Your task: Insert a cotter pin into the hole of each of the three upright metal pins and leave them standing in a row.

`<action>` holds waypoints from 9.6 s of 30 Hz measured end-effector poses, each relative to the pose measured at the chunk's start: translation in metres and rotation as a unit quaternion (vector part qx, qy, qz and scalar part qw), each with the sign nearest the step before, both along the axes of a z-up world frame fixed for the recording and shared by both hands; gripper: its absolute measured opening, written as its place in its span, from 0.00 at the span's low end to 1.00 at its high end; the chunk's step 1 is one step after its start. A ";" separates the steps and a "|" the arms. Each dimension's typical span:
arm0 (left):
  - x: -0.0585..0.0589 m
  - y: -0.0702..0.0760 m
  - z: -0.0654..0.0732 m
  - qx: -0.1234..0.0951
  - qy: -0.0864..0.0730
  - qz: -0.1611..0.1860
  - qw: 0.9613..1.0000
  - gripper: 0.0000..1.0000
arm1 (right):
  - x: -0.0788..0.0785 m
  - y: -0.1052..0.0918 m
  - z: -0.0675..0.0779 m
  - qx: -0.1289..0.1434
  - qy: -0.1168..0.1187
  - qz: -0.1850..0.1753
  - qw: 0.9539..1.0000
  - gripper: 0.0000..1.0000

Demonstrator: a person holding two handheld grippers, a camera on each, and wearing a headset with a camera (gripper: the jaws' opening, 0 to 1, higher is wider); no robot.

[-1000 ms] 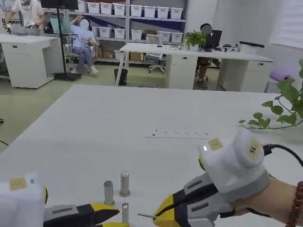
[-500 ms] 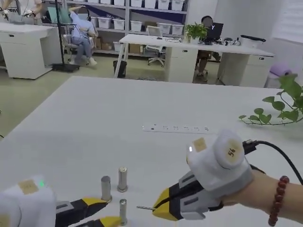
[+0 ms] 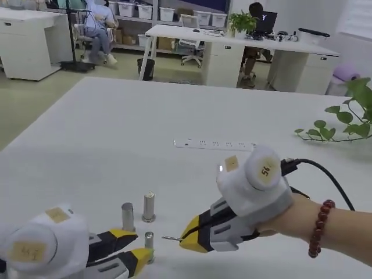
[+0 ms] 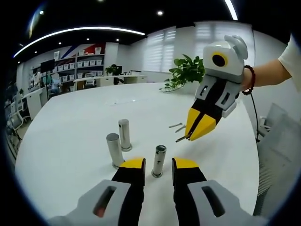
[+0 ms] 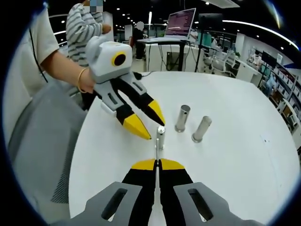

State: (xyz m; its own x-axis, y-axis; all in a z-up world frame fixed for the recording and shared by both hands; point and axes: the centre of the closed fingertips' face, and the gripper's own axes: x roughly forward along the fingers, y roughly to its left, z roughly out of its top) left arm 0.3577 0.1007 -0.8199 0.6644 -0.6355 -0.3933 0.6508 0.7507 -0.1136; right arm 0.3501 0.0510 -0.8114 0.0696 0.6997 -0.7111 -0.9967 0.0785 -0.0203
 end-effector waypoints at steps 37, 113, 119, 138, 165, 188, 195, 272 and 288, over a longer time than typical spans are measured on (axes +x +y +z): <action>0.006 -0.013 -0.015 0.002 0.003 -0.006 1.000 0.08 | 0.004 0.015 -0.010 -0.005 0.005 0.009 1.000 0.02; 0.009 -0.017 -0.017 -0.015 0.014 0.031 0.999 0.08 | 0.009 0.035 -0.010 -0.007 -0.013 -0.022 1.000 0.07; 0.010 -0.016 -0.017 -0.011 0.013 0.029 0.999 0.11 | 0.008 0.034 -0.011 -0.009 -0.009 -0.022 1.000 0.10; 0.002 -0.013 -0.009 0.004 0.007 0.008 1.000 0.32 | 0.015 0.026 0.021 0.039 0.018 -0.065 0.997 0.21; -0.017 -0.005 0.015 -0.025 0.000 0.006 1.000 0.60 | 0.081 0.045 0.015 0.139 0.010 -0.199 0.970 0.30; -0.027 -0.002 0.030 -0.049 -0.011 0.015 0.999 0.73 | 0.101 0.065 -0.005 0.147 -0.002 -0.226 0.963 0.16; -0.026 0.001 0.030 -0.044 -0.010 0.014 0.999 0.73 | 0.101 0.064 -0.005 0.144 -0.007 -0.226 0.963 0.14; -0.047 -0.009 0.041 -0.051 -0.034 -0.006 0.998 0.67 | -0.013 -0.019 -0.007 0.111 -0.037 -0.337 0.934 0.14; -0.049 -0.009 0.044 -0.050 -0.036 -0.007 0.998 0.69 | -0.022 -0.016 -0.001 0.124 -0.008 -0.306 0.944 0.29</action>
